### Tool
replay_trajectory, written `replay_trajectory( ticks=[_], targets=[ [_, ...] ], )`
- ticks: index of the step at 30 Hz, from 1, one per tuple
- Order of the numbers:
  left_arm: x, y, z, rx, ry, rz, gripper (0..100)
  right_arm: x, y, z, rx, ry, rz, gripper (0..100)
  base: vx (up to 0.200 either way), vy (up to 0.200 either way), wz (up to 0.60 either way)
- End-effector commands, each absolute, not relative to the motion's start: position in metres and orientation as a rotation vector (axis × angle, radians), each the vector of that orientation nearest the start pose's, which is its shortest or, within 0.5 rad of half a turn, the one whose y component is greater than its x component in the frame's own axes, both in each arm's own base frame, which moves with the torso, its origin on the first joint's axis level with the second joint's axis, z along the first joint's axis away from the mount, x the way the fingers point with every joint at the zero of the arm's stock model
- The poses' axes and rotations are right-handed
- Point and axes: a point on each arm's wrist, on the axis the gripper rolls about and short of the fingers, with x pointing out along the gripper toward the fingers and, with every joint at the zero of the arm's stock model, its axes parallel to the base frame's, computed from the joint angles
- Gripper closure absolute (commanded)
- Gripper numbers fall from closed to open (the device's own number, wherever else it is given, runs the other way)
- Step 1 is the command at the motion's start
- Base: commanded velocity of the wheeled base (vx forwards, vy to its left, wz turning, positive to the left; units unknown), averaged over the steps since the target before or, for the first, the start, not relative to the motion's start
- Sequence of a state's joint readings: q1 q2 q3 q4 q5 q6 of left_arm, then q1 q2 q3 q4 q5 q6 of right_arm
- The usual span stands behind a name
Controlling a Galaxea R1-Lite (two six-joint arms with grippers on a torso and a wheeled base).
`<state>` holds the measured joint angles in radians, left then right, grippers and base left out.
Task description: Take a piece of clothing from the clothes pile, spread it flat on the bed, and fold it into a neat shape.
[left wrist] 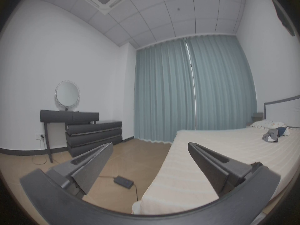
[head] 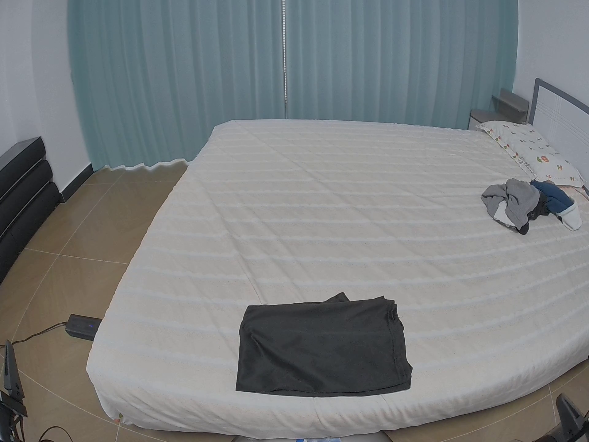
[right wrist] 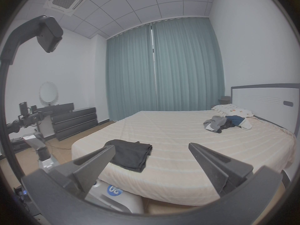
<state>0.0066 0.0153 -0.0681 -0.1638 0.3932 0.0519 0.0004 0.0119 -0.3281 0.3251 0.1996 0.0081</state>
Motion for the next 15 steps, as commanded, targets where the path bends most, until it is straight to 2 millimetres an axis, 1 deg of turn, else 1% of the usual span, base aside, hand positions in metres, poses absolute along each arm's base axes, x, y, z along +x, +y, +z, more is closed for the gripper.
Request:
replay_trajectory(
  ticks=[1, 2, 3, 5, 8, 9, 11, 12, 15],
  targets=[
    [-0.026, 0.007, 0.096, 0.046, -0.192, 0.355, 0, -0.042, 0.002, 0.116, -0.004, -0.057, 0.103, 0, 0.0, 0.0, 0.0],
    [-0.026, 0.007, 0.096, 0.046, -0.192, 0.355, 0, -0.042, 0.002, 0.116, -0.004, -0.057, 0.103, 0, 0.0, 0.0, 0.0],
    [-0.025, 0.007, 0.092, 0.052, -0.148, 0.331, 0, -0.032, 0.002, 0.105, -0.047, -0.104, 0.077, 0, 0.0, 0.0, 0.0],
    [-0.024, 0.007, 0.083, 0.06, -0.067, 0.311, 0, -0.024, 0.002, 0.091, -0.125, -0.155, 0.067, 0, 0.0, 0.0, 0.0],
    [-0.024, 0.006, 0.082, 0.042, -0.054, 0.273, 0, -0.024, 0.002, 0.091, -0.152, -0.152, 0.061, 0, 0.0, 0.0, 0.0],
    [-0.024, 0.005, 0.082, 0.029, -0.058, 0.24, 0, -0.023, 0.002, 0.088, -0.151, -0.126, 0.055, 0, 0.0, 0.0, 0.0],
    [-0.024, 0.005, 0.082, 0.025, -0.057, 0.228, 0, -0.023, 0.001, 0.086, -0.15, -0.1, 0.046, 0, 0.0, 0.0, 0.0],
    [-0.023, 0.004, 0.082, 0.005, -0.059, 0.184, 0, -0.023, 0.001, 0.081, -0.126, -0.037, 0.021, 0, 0.0, 0.0, 0.0],
    [-0.023, 0.002, 0.081, -0.02, -0.059, 0.099, 0, -0.023, 0.0, 0.082, -0.073, -0.053, 0.012, 0, 0.0, 0.0, 0.0]
  ],
)
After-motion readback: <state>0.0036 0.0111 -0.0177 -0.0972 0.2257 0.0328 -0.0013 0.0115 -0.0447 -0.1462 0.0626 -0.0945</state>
